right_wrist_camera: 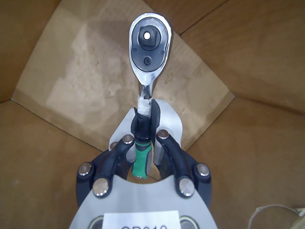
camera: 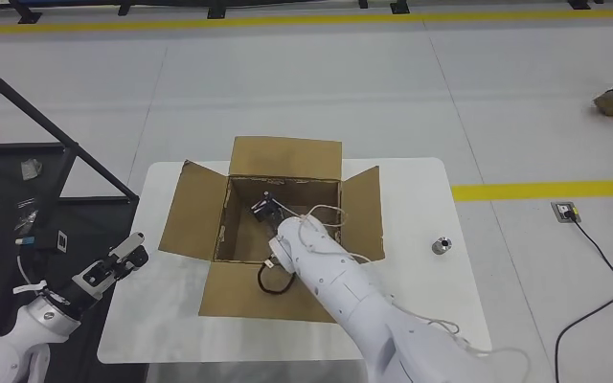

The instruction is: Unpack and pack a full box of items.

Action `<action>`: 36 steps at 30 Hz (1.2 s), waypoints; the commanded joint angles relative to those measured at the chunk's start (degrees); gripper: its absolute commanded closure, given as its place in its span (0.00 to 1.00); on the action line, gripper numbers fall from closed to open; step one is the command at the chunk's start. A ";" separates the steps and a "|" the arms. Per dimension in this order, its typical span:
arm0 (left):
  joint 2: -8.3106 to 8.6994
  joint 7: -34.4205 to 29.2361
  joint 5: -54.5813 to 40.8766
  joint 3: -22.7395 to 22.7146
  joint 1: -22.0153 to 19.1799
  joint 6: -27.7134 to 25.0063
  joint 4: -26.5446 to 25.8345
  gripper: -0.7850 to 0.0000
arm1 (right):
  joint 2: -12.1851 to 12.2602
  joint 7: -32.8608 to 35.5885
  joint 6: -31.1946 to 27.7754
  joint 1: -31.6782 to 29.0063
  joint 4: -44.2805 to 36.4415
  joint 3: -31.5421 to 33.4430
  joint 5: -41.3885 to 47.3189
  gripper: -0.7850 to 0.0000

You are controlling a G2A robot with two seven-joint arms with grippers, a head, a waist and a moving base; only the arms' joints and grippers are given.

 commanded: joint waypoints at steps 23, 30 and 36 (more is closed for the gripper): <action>0.00 0.00 0.00 0.00 0.00 0.00 0.00 0.00 | 1.31 7.55 -5.48 -0.99 0.67 1.54 -1.20 0.61; 0.00 0.00 0.00 0.00 0.00 0.00 0.00 0.00 | 1.44 7.40 -5.12 -0.88 -0.03 1.98 -1.70 0.60; -0.01 0.46 0.77 0.07 0.18 0.05 -0.25 0.00 | 1.85 5.39 -7.55 0.74 -0.66 3.86 0.72 0.61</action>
